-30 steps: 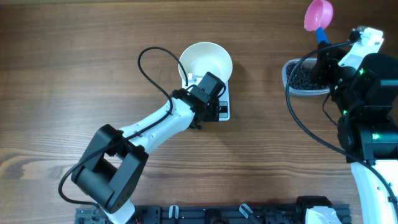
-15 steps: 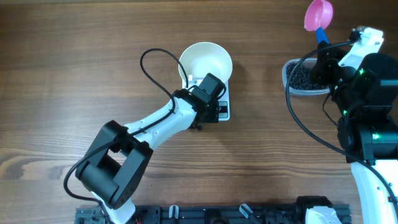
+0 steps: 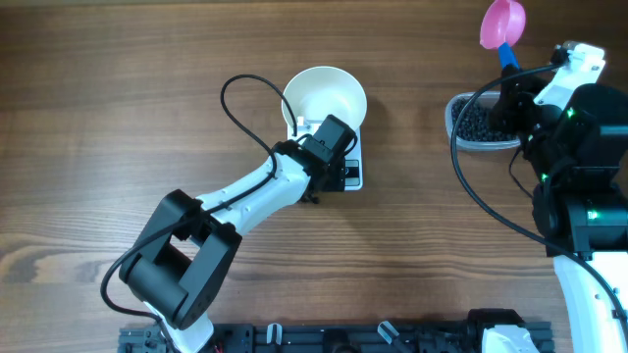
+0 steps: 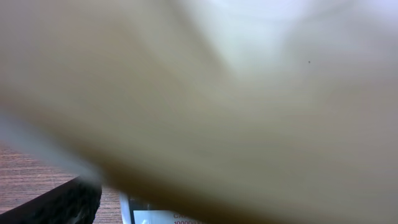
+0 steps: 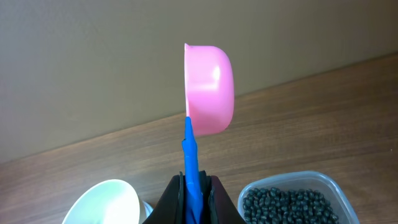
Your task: Scoop item into bowl and weigh 150g on scale
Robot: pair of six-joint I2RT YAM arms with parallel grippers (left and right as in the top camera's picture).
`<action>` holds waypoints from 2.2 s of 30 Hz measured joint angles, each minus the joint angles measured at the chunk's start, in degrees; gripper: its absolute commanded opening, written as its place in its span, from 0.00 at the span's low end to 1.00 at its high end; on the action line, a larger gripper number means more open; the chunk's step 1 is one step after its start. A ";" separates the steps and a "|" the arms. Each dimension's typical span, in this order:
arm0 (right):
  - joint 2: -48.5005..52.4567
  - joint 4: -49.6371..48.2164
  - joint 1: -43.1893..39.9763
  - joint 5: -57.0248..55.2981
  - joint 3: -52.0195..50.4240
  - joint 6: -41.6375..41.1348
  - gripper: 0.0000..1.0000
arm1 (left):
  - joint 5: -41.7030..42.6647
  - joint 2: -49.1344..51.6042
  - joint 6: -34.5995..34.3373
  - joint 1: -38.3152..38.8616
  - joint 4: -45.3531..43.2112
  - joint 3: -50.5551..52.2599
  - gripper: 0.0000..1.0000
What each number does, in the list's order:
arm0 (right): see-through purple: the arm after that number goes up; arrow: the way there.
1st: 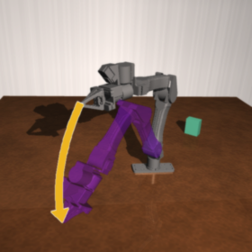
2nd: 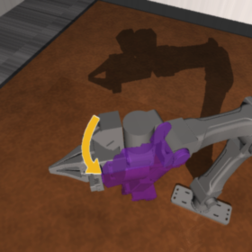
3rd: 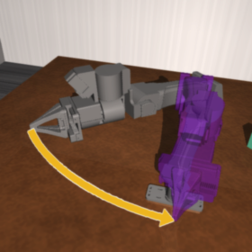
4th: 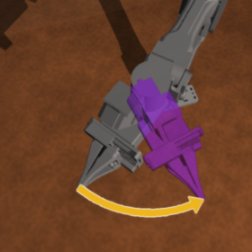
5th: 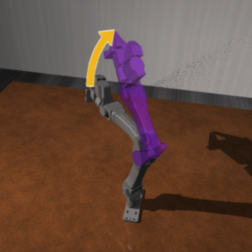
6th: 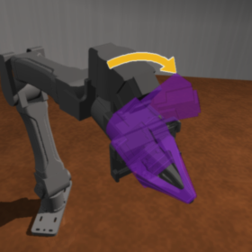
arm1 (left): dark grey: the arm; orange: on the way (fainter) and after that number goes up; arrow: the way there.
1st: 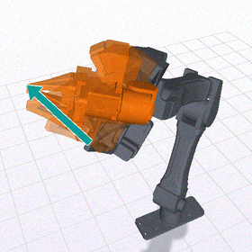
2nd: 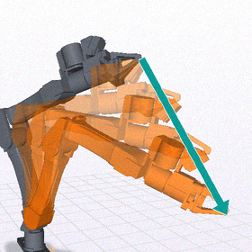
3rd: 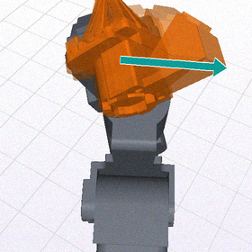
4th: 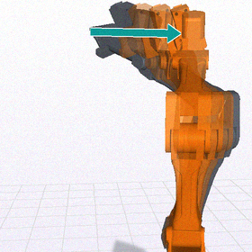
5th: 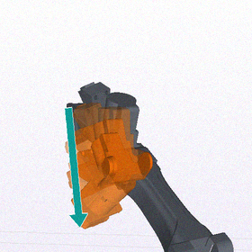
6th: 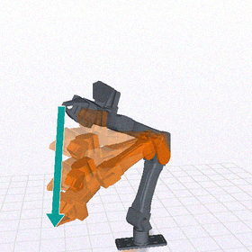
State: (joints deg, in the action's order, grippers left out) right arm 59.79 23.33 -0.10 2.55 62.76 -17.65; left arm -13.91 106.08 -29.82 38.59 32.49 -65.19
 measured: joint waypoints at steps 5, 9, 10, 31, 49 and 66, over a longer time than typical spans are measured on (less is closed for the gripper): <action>0.00 0.00 0.00 0.00 0.00 0.00 0.04 | 0.09 0.33 0.00 0.00 -0.24 0.00 1.00; 0.00 0.00 0.00 0.00 0.00 0.00 0.04 | 0.46 0.52 0.00 0.00 -0.87 0.00 1.00; 0.00 0.00 0.00 0.00 0.00 0.00 0.04 | 0.46 0.55 0.00 0.00 -0.94 0.00 1.00; 0.00 0.04 0.00 0.00 0.00 0.00 0.04 | 0.44 0.63 -0.02 0.00 -1.27 0.00 1.00; 0.00 0.26 0.00 0.00 0.00 0.00 0.04 | 0.24 0.66 -0.07 0.00 -1.27 0.00 1.00; 0.00 0.26 0.00 0.00 0.00 0.00 0.04 | 0.24 1.60 -0.50 0.07 -0.61 -0.98 1.00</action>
State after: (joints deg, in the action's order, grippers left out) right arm 59.79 23.59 -0.10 2.55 62.76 -17.65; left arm -13.67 107.68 -30.33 38.65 31.88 -66.17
